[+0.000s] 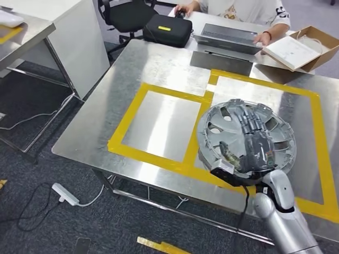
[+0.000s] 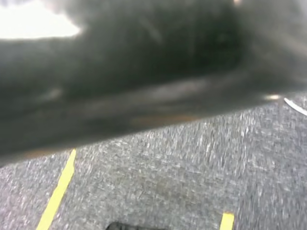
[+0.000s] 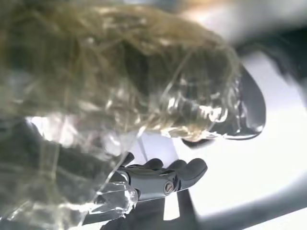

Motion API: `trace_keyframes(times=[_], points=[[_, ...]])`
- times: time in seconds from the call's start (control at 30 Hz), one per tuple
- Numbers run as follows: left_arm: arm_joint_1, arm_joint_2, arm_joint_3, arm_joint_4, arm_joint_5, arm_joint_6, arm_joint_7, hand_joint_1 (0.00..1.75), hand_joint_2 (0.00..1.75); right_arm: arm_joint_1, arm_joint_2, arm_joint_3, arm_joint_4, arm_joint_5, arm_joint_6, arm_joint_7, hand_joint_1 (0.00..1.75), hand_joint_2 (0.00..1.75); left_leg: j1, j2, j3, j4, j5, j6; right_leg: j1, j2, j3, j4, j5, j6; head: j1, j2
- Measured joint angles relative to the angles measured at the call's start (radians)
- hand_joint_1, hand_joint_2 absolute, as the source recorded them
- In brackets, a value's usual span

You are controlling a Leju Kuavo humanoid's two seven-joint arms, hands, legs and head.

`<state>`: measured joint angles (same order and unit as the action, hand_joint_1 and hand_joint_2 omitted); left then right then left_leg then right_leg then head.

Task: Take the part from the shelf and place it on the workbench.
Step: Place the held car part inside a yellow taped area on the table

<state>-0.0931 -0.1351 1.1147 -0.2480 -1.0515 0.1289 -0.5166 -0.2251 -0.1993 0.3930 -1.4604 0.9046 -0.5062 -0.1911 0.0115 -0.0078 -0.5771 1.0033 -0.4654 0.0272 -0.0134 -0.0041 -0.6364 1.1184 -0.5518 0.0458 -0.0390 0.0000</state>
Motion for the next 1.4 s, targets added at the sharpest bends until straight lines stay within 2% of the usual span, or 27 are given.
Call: trace_keyframes(times=[0.07,0.1,0.13,0.17,0.23,0.27,0.3,0.37,0.43,0.5,0.57,0.6,0.63,0.67,0.73,0.8,0.9,0.93,0.97,1.07,1.1,1.13,1.17,1.27,1.3,1.33,1.4], points=[[0.002,-0.004,0.003,0.000,-0.002,0.015,0.006,0.00,0.00,0.094,0.056,-0.049,-0.118,-0.237,-0.034,-0.100,0.00,0.00,-0.004,-0.001,0.000,0.000,-0.002,0.005,0.001,0.002,-0.068,0.142,-0.057,0.000,0.001,0.000],[0.003,-0.006,0.005,0.000,-0.002,0.021,0.008,0.00,0.00,0.132,0.078,-0.071,-0.168,-0.319,-0.031,-0.131,0.00,0.00,-0.006,-0.001,0.001,0.000,-0.003,0.006,0.001,0.002,-0.089,0.179,-0.063,-0.001,0.001,0.000],[0.005,-0.008,0.006,0.000,-0.003,0.025,0.009,0.00,0.00,0.161,0.097,-0.091,-0.211,-0.370,-0.025,-0.151,0.00,0.00,-0.008,-0.001,0.002,0.001,-0.004,0.006,0.001,0.002,-0.089,0.173,-0.047,-0.002,0.001,0.000],[0.005,-0.009,0.008,0.000,-0.003,0.027,0.009,0.00,0.00,0.182,0.113,-0.107,-0.248,-0.396,-0.019,-0.162,0.00,0.00,-0.009,-0.001,0.004,0.001,-0.006,0.005,0.002,0.002,-0.068,0.126,-0.014,-0.006,0.000,0.000],[0.002,-0.012,0.011,0.000,-0.003,0.030,0.009,0.00,0.00,0.209,0.140,-0.134,-0.307,-0.422,-0.007,-0.181,0.00,0.00,-0.013,0.000,0.007,0.002,-0.009,0.000,0.004,0.001,0.007,-0.021,0.049,-0.013,0.001,0.000],[0.001,-0.013,0.013,0.000,-0.003,0.032,0.009,0.00,0.00,0.218,0.153,-0.145,-0.330,-0.437,-0.003,-0.194,0.00,0.00,-0.015,0.000,0.008,0.003,-0.011,-0.004,0.005,0.001,0.037,-0.076,0.065,-0.017,0.000,0.000],[0.000,-0.013,0.015,0.000,-0.003,0.033,0.010,0.00,0.00,0.227,0.166,-0.156,-0.350,-0.454,0.000,-0.211,0.00,0.00,-0.016,0.000,0.008,0.004,-0.012,-0.008,0.006,0.001,0.054,-0.105,0.069,-0.019,-0.001,0.000],[0.001,-0.014,0.017,0.000,-0.003,0.037,0.011,0.00,0.00,0.253,0.190,-0.176,-0.390,-0.482,0.003,-0.250,0.00,0.00,-0.016,0.001,0.008,0.005,-0.011,-0.016,0.009,0.002,0.059,-0.113,0.069,-0.025,-0.001,0.000],[0.001,-0.014,0.020,0.000,-0.003,0.044,0.013,0.00,0.00,0.278,0.212,-0.188,-0.432,-0.490,0.002,-0.278,0.00,0.00,-0.013,0.001,0.003,0.020,-0.028,-0.027,0.006,0.002,0.062,-0.118,0.074,-0.035,-0.003,0.000],[0.001,-0.013,0.021,0.000,-0.004,0.049,0.013,0.00,0.00,0.300,0.230,-0.192,-0.466,-0.482,-0.003,-0.294,0.00,0.00,-0.009,0.002,-0.029,0.102,-0.086,-0.040,0.001,0.000,0.063,-0.122,0.078,-0.044,-0.007,0.000],[0.002,-0.014,0.022,0.000,-0.006,0.050,0.014,0.00,0.00,0.322,0.242,-0.193,-0.487,-0.472,-0.012,-0.304,0.00,0.00,-0.004,0.003,-0.084,0.233,-0.151,-0.049,0.001,0.000,0.061,-0.122,0.079,-0.046,-0.009,0.000],[0.003,-0.014,0.022,0.000,-0.006,0.050,0.014,0.00,0.00,0.331,0.247,-0.193,-0.493,-0.469,-0.015,-0.306,0.00,0.00,-0.002,0.003,-0.100,0.274,-0.162,-0.052,0.001,0.000,0.061,-0.122,0.079,-0.047,-0.009,0.000],[0.004,-0.014,0.022,0.000,-0.006,0.051,0.015,0.00,0.00,0.338,0.250,-0.193,-0.499,-0.467,-0.018,-0.309,0.00,0.00,-0.001,0.003,-0.100,0.281,-0.154,-0.053,0.001,0.001,0.060,-0.121,0.080,-0.046,-0.009,0.000],[0.003,-0.014,0.022,0.000,-0.006,0.051,0.016,0.00,0.00,0.344,0.254,-0.194,-0.505,-0.466,-0.020,-0.311,0.00,0.00,0.000,0.003,-0.080,0.248,-0.128,-0.053,0.001,0.001,0.060,-0.120,0.081,-0.046,-0.010,0.000],[0.001,-0.012,0.023,0.000,-0.006,0.052,0.018,0.00,0.00,0.355,0.261,-0.199,-0.517,-0.467,-0.024,-0.317,0.00,0.00,0.001,0.003,-0.008,0.113,-0.063,-0.049,0.003,0.003,0.061,-0.118,0.082,-0.042,-0.009,0.000],[-0.001,-0.011,0.023,0.000,-0.005,0.055,0.020,0.00,0.00,0.364,0.267,-0.205,-0.529,-0.473,-0.030,-0.328,0.00,0.00,-0.001,0.002,0.038,0.017,-0.035,-0.042,0.006,0.003,0.057,-0.114,0.085,-0.032,-0.008,0.000],[0.000,-0.011,0.025,0.000,-0.004,0.063,0.025,0.00,0.00,0.385,0.277,-0.212,-0.543,-0.484,-0.038,-0.348,0.00,0.00,-0.004,0.002,0.038,-0.001,-0.026,-0.023,0.005,0.003,0.051,-0.115,0.091,-0.013,-0.008,0.000],[0.001,-0.012,0.027,0.000,-0.003,0.066,0.025,0.00,0.00,0.393,0.280,-0.214,-0.548,-0.487,-0.040,-0.354,0.00,0.00,-0.004,0.003,0.035,-0.004,-0.021,-0.014,0.003,0.003,0.044,-0.106,0.079,-0.008,-0.007,0.000],[0.001,-0.011,0.028,0.000,-0.003,0.068,0.025,0.00,0.00,0.401,0.282,-0.216,-0.553,-0.491,-0.042,-0.359,0.00,0.00,-0.003,0.004,0.031,-0.006,-0.015,-0.005,0.002,0.003,0.031,-0.078,0.053,-0.004,-0.005,0.000],[0.000,-0.008,0.031,0.000,0.000,0.069,0.025,0.00,0.00,0.419,0.287,-0.220,-0.561,-0.498,-0.048,-0.367,0.00,0.00,-0.005,0.008,0.009,-0.007,0.001,0.008,0.001,0.003,-0.038,0.107,-0.068,0.001,0.000,0.000],[0.000,-0.008,0.033,0.000,0.001,0.069,0.026,0.00,0.00,0.425,0.288,-0.222,-0.561,-0.498,-0.049,-0.368,0.00,0.00,-0.007,0.009,0.001,-0.007,0.007,0.009,0.001,0.003,-0.050,0.156,-0.089,0.002,-0.001,0.000],[0.001,-0.008,0.035,0.000,0.001,0.069,0.026,0.00,0.00,0.429,0.289,-0.223,-0.562,-0.499,-0.049,-0.368,0.00,0.00,-0.009,0.010,-0.006,-0.007,0.013,0.009,0.002,0.003,-0.044,0.170,-0.092,0.002,0.000,0.000],[0.001,-0.008,0.036,0.000,0.001,0.069,0.026,0.00,0.00,0.433,0.289,-0.225,-0.562,-0.499,-0.049,-0.368,0.00,0.00,-0.010,0.010,-0.012,-0.006,0.018,0.008,0.002,0.003,-0.016,0.142,-0.075,0.000,-0.001,0.000],[0.000,-0.009,0.039,0.000,0.001,0.069,0.026,0.00,0.00,0.435,0.292,-0.226,-0.569,-0.499,-0.051,-0.369,0.00,0.00,-0.012,0.009,-0.024,-0.005,0.033,-0.001,0.004,0.003,0.134,-0.077,-0.010,-0.011,-0.001,0.000],[0.000,-0.009,0.039,0.000,0.001,0.069,0.026,0.00,0.00,0.437,0.294,-0.228,-0.572,-0.499,-0.053,-0.371,0.00,0.00,-0.014,0.009,-0.026,-0.005,0.039,-0.007,0.006,0.003,0.162,-0.124,-0.001,-0.013,-0.001,0.000],[0.000,-0.009,0.040,0.000,0.001,0.069,0.026,0.00,0.00,0.439,0.296,-0.229,-0.576,-0.499,-0.055,-0.373,0.00,0.00,-0.014,0.009,-0.028,-0.004,0.045,-0.013,0.008,0.003,0.172,-0.146,0.001,-0.016,-0.001,0.000],[0.000,-0.009,0.041,0.000,0.002,0.069,0.026,0.00,0.00,0.447,0.301,-0.233,-0.581,-0.503,-0.058,-0.380,0.00,0.00,-0.014,0.009,-0.031,-0.005,0.055,-0.025,0.008,0.003,0.162,-0.149,0.012,-0.024,-0.001,0.000]])
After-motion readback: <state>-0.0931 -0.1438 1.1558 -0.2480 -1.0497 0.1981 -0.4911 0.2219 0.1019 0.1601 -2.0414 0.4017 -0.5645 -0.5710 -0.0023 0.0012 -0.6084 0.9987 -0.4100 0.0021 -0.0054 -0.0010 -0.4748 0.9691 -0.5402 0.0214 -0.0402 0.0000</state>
